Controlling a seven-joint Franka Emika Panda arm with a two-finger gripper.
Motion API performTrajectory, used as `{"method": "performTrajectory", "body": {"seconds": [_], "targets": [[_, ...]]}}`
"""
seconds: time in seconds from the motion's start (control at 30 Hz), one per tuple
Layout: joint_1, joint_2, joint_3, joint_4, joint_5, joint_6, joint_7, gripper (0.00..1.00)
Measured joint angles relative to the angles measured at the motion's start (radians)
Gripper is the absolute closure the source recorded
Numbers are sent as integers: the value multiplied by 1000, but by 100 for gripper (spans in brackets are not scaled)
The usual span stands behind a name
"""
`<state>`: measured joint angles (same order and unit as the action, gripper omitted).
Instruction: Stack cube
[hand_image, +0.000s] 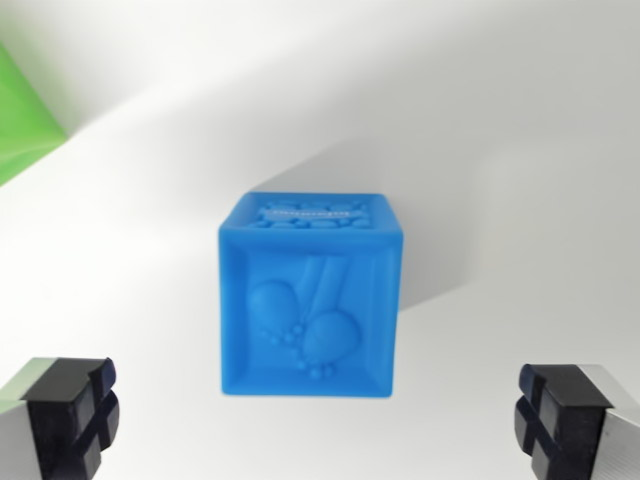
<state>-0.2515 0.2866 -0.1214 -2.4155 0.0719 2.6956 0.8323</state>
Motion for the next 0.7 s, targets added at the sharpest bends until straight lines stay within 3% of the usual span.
{"method": "performTrajectory", "body": {"seconds": [0.4, 0.7], "targets": [[-19, 137, 29, 21, 33, 113, -23, 0], [-36, 201, 48, 38, 37, 159, -28, 0]]}}
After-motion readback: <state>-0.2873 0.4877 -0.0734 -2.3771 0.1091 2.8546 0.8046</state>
